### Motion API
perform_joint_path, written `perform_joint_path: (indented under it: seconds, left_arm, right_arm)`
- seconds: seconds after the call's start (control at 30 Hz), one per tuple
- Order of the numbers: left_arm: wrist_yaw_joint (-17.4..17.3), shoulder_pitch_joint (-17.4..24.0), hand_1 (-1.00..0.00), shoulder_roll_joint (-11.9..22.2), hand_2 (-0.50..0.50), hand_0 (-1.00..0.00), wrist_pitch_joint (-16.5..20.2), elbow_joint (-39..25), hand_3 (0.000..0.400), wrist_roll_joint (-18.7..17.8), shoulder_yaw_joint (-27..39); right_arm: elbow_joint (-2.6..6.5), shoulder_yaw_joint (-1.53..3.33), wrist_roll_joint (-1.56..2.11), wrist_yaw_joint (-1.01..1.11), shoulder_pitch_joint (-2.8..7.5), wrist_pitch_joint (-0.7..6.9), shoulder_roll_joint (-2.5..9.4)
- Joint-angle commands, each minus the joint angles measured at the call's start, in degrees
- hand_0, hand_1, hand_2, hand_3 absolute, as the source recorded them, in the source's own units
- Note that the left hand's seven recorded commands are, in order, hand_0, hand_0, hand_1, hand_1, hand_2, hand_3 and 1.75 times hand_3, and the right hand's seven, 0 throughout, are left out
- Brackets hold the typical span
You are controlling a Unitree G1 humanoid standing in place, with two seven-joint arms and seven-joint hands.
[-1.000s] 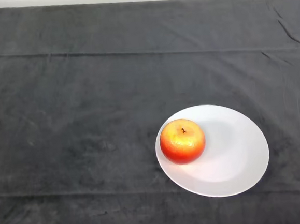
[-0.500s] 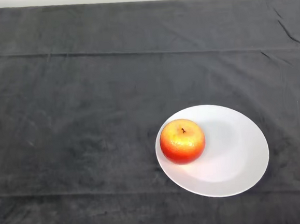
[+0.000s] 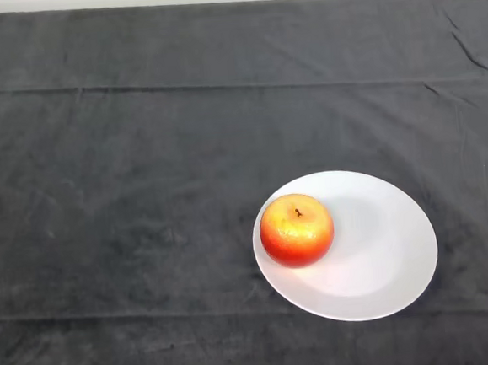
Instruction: Move the apple to the plate
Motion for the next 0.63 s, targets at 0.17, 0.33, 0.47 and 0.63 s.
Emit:
perform_joint_path:
  seconds: [0.17,0.33,0.47,0.63]
  left_arm:
    - [-0.7,-2.8,0.00,-2.1,0.00,0.00,0.1,1.1,0.000,1.0,2.9]
    - [-1.0,-2.9,0.00,-2.3,0.00,0.00,0.0,1.3,0.000,1.2,3.2]
    - [-1.2,-3.0,0.00,-2.3,0.00,0.00,-0.1,1.6,0.000,1.3,3.4]
    - [-1.4,-3.2,0.00,-2.5,0.00,0.00,0.0,1.6,0.000,1.5,3.6]
  right_arm:
    - [0.38,-0.95,0.47,0.15,0.74,-0.02,-1.65]
    - [0.37,-0.95,0.47,0.15,0.74,-0.02,-1.65]
    - [0.37,-0.95,0.47,0.15,0.74,-0.02,-1.65]
    - [0.37,-0.95,0.47,0.15,0.74,-0.02,-1.65]
